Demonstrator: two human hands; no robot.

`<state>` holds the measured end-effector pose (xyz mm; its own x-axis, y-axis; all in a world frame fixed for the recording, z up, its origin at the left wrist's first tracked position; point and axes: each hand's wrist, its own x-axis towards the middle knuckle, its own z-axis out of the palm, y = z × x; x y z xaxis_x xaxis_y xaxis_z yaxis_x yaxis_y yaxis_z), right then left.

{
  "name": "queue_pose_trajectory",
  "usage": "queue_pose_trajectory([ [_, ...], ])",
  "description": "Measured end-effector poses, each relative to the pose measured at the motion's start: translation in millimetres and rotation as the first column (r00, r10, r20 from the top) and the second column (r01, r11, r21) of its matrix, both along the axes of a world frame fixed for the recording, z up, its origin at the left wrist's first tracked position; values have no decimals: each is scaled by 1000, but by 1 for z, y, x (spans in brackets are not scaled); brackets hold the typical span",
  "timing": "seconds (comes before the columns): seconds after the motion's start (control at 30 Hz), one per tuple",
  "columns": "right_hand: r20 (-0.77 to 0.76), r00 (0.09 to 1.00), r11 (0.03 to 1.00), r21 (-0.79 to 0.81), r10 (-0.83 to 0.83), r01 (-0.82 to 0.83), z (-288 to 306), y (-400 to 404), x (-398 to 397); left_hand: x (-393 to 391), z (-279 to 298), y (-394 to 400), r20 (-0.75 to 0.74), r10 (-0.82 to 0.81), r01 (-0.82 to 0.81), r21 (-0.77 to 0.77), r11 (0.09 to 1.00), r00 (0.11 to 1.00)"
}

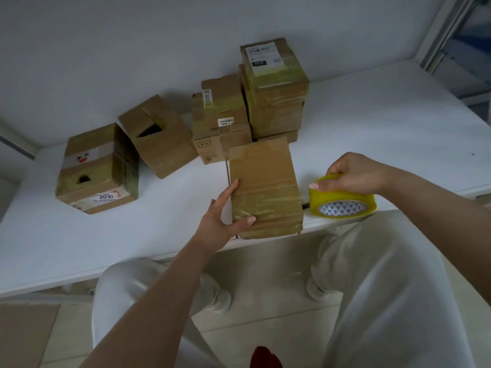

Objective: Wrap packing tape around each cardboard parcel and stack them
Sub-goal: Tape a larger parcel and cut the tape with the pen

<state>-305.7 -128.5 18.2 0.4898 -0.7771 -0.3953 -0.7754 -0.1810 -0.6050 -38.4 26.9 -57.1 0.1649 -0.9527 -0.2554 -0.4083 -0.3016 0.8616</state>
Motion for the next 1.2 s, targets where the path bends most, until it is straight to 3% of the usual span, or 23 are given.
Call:
queue_pose_trajectory([
  [0.3,27,998,997,41,-63,62,-31,5,3,-5,5,2,-1,-16,16,-18,1000,1000],
  [0.43,36,996,996,13,-86,86,-37,7,8,-24,12,-6,-156,131,-131,7,991,979],
  [0.57,2,999,999,-35,-35,35,-30,7,17,-31,3,-5,-141,212,-223,-63,973,967],
  [0.77,123,986,993,-21,116,-115,25,13,54,0,-9,10,-280,290,-317,-58,947,915],
  [0.9,138,952,952,99,274,-288,59,15,81,20,-17,15,-191,311,-323,-35,946,931],
  [1.0,99,937,939,58,334,-340,67,17,105,35,-6,19,-49,282,-284,-48,958,958],
  [1.13,45,929,930,-10,369,-368,77,28,143,39,39,26,54,130,-100,-372,923,990],
  [1.2,62,923,924,-67,380,-376,80,36,162,39,51,24,58,27,0,-422,906,998],
])
